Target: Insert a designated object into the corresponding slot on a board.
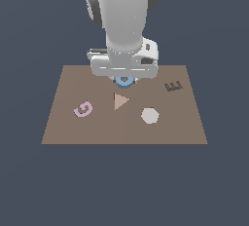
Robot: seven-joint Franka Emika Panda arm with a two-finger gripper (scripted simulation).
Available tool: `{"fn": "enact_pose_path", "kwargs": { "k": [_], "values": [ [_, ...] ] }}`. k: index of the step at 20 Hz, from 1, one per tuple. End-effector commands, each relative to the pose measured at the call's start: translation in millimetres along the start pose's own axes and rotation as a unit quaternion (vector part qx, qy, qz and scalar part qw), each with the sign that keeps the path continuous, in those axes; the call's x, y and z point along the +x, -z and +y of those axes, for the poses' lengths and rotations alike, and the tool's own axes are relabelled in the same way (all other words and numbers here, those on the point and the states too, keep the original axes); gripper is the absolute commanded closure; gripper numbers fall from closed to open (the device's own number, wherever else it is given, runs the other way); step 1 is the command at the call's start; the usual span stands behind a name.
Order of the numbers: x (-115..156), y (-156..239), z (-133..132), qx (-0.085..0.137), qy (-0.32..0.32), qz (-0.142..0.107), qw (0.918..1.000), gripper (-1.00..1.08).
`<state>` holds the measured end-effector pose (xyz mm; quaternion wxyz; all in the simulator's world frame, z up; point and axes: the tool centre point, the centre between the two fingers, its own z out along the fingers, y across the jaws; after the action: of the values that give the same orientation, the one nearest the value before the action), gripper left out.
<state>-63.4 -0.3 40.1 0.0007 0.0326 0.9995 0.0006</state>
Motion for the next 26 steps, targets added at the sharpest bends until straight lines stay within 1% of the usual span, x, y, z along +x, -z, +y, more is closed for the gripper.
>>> {"fn": "enact_pose_path", "kwargs": {
  "k": [1,6,12,17,26],
  "values": [
    [5.5,0.3,1.2,0.000,0.039,0.000,0.9993,1.08],
    [14.1,0.5,2.0,0.000,0.095,0.000,0.9955,1.08],
    [20.4,0.7,1.6,0.000,0.136,0.000,0.9907,1.08],
    [22.4,0.7,1.3,0.000,0.149,0.000,0.9889,1.08],
    [21.6,0.1,1.2,0.000,0.143,0.000,0.9897,1.08]
  ]
}}
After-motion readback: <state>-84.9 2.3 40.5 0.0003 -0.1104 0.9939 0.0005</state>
